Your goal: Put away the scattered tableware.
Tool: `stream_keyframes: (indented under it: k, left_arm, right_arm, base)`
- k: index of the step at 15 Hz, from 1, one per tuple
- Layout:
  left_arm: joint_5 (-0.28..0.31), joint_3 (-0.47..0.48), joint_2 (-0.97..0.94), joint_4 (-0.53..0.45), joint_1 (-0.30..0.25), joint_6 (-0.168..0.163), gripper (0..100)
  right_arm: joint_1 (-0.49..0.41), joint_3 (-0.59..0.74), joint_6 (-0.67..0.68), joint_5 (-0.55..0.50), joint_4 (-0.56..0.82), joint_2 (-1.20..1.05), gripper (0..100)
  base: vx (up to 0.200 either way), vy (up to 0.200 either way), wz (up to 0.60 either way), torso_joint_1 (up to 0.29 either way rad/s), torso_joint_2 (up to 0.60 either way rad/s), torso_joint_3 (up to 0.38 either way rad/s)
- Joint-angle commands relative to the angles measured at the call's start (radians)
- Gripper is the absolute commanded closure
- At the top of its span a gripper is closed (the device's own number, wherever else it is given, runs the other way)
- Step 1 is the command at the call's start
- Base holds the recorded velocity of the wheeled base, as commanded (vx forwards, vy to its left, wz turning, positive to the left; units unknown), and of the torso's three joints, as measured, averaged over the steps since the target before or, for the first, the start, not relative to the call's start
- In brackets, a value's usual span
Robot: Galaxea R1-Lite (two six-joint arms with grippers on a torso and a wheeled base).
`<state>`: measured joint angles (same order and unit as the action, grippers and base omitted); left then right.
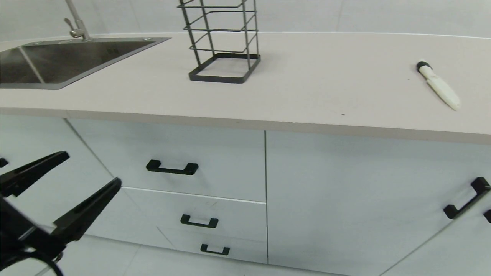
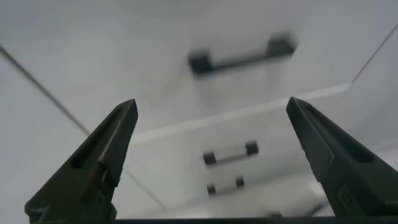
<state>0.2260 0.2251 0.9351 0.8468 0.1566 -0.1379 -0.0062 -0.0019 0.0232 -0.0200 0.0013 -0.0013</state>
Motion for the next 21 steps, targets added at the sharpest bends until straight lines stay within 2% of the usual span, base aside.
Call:
stream_keyframes:
  k: [1,2,3,5,7,8,9,12,14,15,20,21]
  left_arm:
    - [-0.008,-0.061,-0.426,-0.296,-0.066,0.015,0]
    - [-0.008,-0.059,-0.542,-0.502,-0.066,0.041,0]
    - [-0.010,-0.069,-0.618,-0.620,-0.066,0.043,0]
    - [-0.028,-0.096,-0.717,-0.729,-0.068,0.047,0]
    - [-0.068,-0.158,-0.831,-0.828,-0.068,0.077,0]
    - [-0.073,-0.201,-0.846,-0.830,-0.078,0.080,0]
    - [-0.073,-0.224,-0.861,-0.804,-0.115,0.084,0]
    - [-0.093,-0.224,-0.935,-0.801,-0.152,0.104,0]
    - [-0.195,-0.225,-0.935,-0.799,-0.154,0.103,0]
    - [-0.261,-0.225,-0.935,-0.839,-0.155,0.104,0]
    - [-0.264,-0.225,-0.935,-0.845,-0.155,0.130,0]
    - [-0.264,-0.225,-0.935,-0.844,-0.155,0.155,0]
  right_arm:
    - [0.000,0.000,-0.002,0.000,0.000,0.001,0]
    - [0.000,0.000,0.000,0.000,0.000,0.001,0]
    - [0.000,0.000,-0.002,0.000,0.000,0.001,0]
    - [0.000,0.000,-0.002,0.002,0.000,0.001,0]
    - [0.000,0.000,-0.002,0.002,0.000,0.001,0]
    - [0.000,0.000,-0.002,0.002,0.002,0.001,0]
    - [0.000,0.000,-0.002,0.002,0.002,0.001,0]
    - [0.000,0.000,-0.002,0.002,0.000,0.001,0]
    - [0.000,0.000,0.000,0.002,0.002,0.001,0]
    - [0.000,0.000,-0.002,0.002,0.000,0.001,0]
    - [0.000,0.000,-0.002,0.000,0.002,0.001,0]
    - [0.000,0.000,-0.003,0.000,0.002,0.001,0]
  base:
    - [0.000,0.000,0.00,0.000,0.00,0.000]
    - [0.000,0.000,0.00,0.000,0.00,0.000]
    - [0.000,0.000,0.00,0.000,0.00,0.000]
    - [0.000,0.000,0.00,0.000,0.00,0.000]
    - [0.000,0.000,0.00,0.000,0.00,0.000]
    - [0.000,0.000,0.00,0.000,0.00,0.000]
    - [0.000,0.000,-0.60,0.002,0.00,0.002]
    - [0.000,0.000,-0.40,0.005,0.00,0.003]
    - [0.000,0.000,0.00,0.000,0.00,0.000]
    - [0.000,0.000,0.00,0.000,0.00,0.000]
    - [0.000,0.000,0.00,0.000,0.00,0.000]
    - [0.000,0.000,0.00,0.000,0.00,0.000]
